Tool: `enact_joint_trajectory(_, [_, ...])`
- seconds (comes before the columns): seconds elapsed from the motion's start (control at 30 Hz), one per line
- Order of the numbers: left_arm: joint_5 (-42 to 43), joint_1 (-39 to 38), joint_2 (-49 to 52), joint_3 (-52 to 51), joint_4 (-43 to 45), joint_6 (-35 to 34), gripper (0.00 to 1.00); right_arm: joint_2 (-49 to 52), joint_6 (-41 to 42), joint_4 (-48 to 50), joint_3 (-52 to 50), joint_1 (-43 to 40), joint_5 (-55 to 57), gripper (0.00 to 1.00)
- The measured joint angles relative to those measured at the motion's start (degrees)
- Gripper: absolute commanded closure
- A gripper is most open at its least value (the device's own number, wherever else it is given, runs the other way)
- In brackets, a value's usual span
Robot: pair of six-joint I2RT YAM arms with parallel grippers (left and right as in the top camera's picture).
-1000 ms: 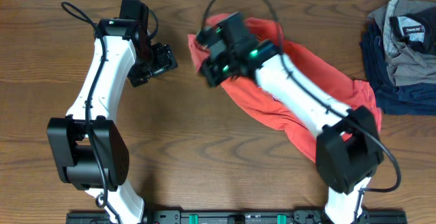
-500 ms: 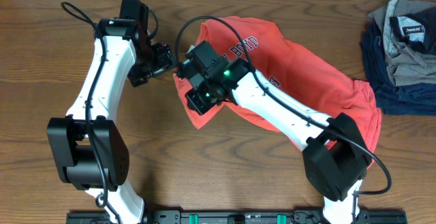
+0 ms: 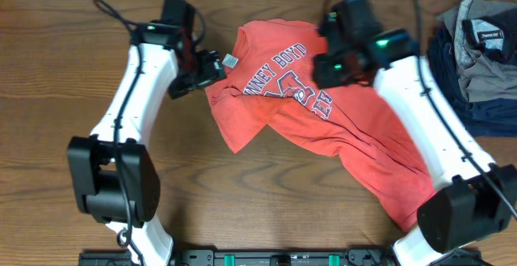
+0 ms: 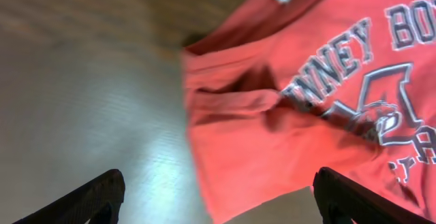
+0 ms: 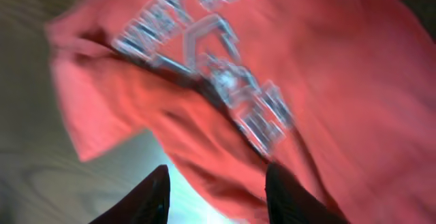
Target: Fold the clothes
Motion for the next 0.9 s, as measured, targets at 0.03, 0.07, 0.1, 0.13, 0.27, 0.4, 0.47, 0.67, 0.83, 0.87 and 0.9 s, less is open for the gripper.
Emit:
enact_joint_trajectory(0.03, [0.02, -0.7, 0.7, -0.15, 0.74, 0.02, 0.09, 0.04, 0.0, -1.36, -0.04, -1.27, 0.09, 0.58])
enact_joint_trajectory(0.07, [0.0, -1.38, 1.73, -0.42, 1.55, 0.22, 0.09, 0.09, 0.0, -2.32, -0.04, -1.99, 0.17, 0.59])
enact_joint_trajectory(0.1, [0.0, -1.84, 2.82, -0.59, 2.08, 0.48, 0.09, 0.09, 0.0, -3.56, -0.04, -2.95, 0.17, 0.59])
enact_joint_trajectory(0.13, [0.0, -2.23, 4.31, -0.76, 2.78, 0.79, 0.09, 0.09, 0.04, -4.7, -0.07, -3.74, 0.2, 0.59])
enact_joint_trajectory(0.27, [0.0, -3.04, 10.01, -0.96, 5.38, 1.31, 0.09, 0.09, 0.13, -5.99, -0.07, -4.81, 0.37, 0.59])
enact_joint_trajectory(0.4, [1.05, -3.72, 12.87, -1.66, 6.51, 2.62, 0.11, 0.09, 0.17, -6.21, -0.04, -4.79, 0.33, 0.59])
enact_joint_trajectory(0.47, [1.7, -4.22, 13.09, -1.73, 7.1, 3.28, 0.13, 0.09, 0.35, -6.19, -0.07, -4.79, 0.33, 0.59])
enact_joint_trajectory(0.67, [2.47, -5.88, 13.07, -1.73, 7.5, 4.28, 0.26, 0.09, 1.25, -6.03, -0.07, -4.79, 0.35, 0.59])
enact_joint_trajectory(0.83, [2.99, -6.16, 13.07, -1.73, 7.37, 4.72, 0.33, 0.11, 1.44, -5.86, -0.07, -4.79, 0.35, 0.59])
enact_joint_trajectory(0.87, [3.02, -6.16, 13.07, -1.73, 7.23, 4.7, 0.32, 0.11, 1.44, -5.79, -0.04, -4.79, 0.35, 0.59])
enact_joint_trajectory(0.9, [3.02, -6.16, 13.07, -1.73, 7.08, 4.72, 0.33, 0.11, 1.44, -5.73, -0.07, -4.79, 0.35, 0.59])
